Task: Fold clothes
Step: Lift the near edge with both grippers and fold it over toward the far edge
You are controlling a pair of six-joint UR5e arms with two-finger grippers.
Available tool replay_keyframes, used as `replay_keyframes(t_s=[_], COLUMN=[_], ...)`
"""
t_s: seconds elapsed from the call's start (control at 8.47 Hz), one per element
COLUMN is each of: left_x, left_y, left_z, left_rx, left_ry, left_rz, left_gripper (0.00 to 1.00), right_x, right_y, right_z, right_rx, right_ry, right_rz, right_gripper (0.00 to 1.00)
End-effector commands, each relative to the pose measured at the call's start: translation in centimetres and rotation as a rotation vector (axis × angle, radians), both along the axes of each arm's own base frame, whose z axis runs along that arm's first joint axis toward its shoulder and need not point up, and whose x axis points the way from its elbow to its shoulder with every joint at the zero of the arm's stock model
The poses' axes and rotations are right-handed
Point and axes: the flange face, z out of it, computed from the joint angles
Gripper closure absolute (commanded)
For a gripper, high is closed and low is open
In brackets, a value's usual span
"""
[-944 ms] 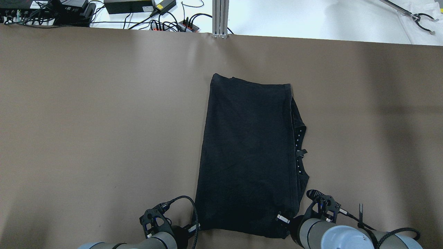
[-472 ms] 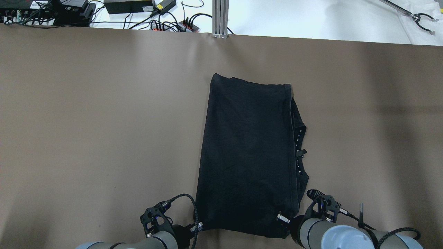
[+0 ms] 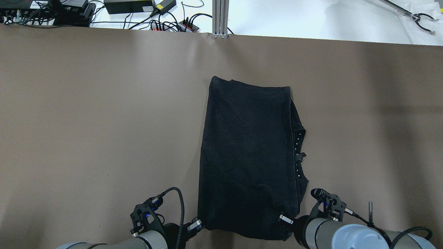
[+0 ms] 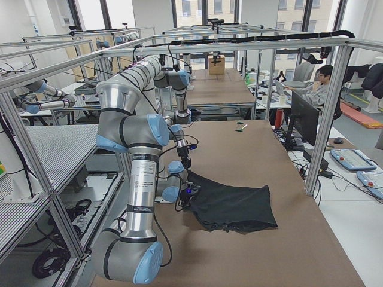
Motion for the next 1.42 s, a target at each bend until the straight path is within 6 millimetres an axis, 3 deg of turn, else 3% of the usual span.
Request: replay_keyframes(t_s=[0.0, 0.12, 0.35, 0.47, 0.59, 0.83, 1.06, 1.18, 1.3], left_x=[-4.8, -5.9, -6.5, -5.9, -4.8, -2.7, 0.0, 1.4, 3.0], left_y=[-0.4, -4.2, -13.6, -18.5, -23.0, -31.6, -38.8, -41.5, -46.2], left_z=[-6.0, -7.1, -6.8, -6.5, -6.6, -5.8, -4.8, -3.2, -2.0], left_rx=[-0.034, -0.04, -0.091, -0.12, -0.138, -0.163, -0.173, -0.175, -0.183], left_ry=[-0.018, -0.015, -0.056, -0.089, -0.122, -0.118, -0.137, -0.185, -0.255], left_rz=[-0.021, -0.092, -0.165, -0.201, -0.244, -0.291, -0.343, -0.359, -0.38], left_gripper=[1.0, 1.0, 1.0, 1.0, 1.0, 1.0, 1.0, 0.93, 0.2], right_x=[6.2, 8.0, 9.3, 8.1, 7.4, 6.1, 3.4, 2.4, 1.6], right_y=[-3.8, -7.2, -15.6, -19.6, -23.1, -28.7, -34.3, -37.8, -42.5], right_z=[-4.3, -6.2, -8.3, -9.4, -8.5, -4.1, -1.2, -0.4, -0.8], right_rx=[-0.092, -0.139, -0.166, -0.142, -0.108, -0.05, -0.038, -0.015, -0.012], right_ry=[-0.131, -0.189, -0.235, -0.225, -0.182, -0.07, -0.007, -0.023, -0.017], right_rz=[-0.025, -0.031, 0.04, 0.066, 0.074, 0.043, 0.043, 0.065, 0.099], right_gripper=[1.0, 1.0, 1.0, 1.0, 1.0, 1.0, 1.0, 1.0, 0.74])
